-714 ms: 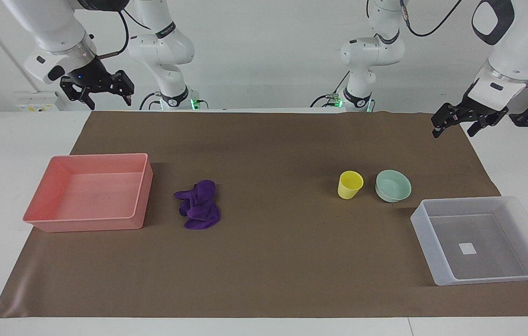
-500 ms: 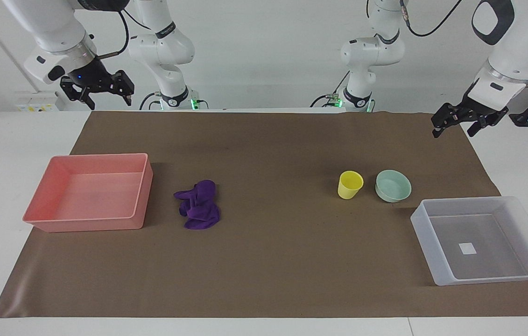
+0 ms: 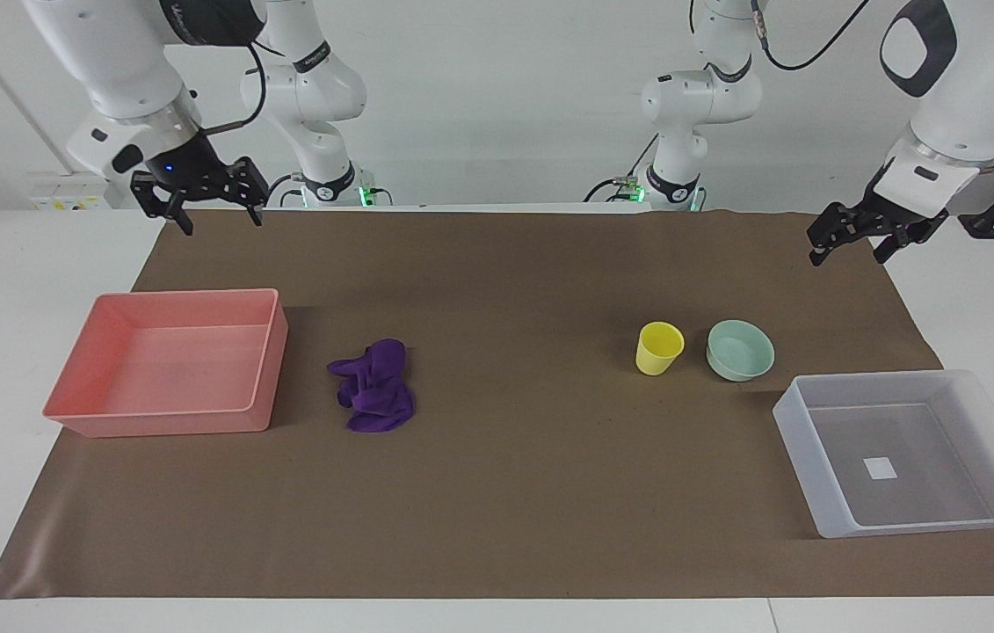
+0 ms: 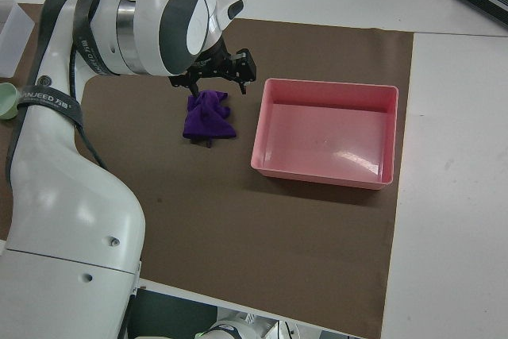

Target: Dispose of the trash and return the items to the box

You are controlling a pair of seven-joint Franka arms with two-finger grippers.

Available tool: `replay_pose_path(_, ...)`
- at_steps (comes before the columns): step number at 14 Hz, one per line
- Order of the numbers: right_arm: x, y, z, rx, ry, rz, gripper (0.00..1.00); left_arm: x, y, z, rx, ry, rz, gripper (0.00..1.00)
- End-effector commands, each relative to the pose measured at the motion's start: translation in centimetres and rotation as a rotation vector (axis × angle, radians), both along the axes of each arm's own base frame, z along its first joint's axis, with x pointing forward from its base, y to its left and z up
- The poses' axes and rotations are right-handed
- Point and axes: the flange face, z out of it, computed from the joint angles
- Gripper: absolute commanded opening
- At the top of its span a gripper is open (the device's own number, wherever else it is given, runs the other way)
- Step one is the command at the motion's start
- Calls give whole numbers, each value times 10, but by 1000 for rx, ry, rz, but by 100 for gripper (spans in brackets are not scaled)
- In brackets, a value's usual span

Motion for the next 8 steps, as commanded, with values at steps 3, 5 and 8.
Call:
replay_pose_path(3, 58, 75, -104, 50, -32, -16, 100, -42, 6, -120, -4, -22, 90, 100)
replay_pose_path(5, 67, 94, -162, 55, -64, -13, 100, -41, 6, -174, -5, -5, 90, 100)
replay_pose_path(8, 60, 106, -219, 53, -64, 2, 99, -41, 7, -225, -13, -45, 88, 100)
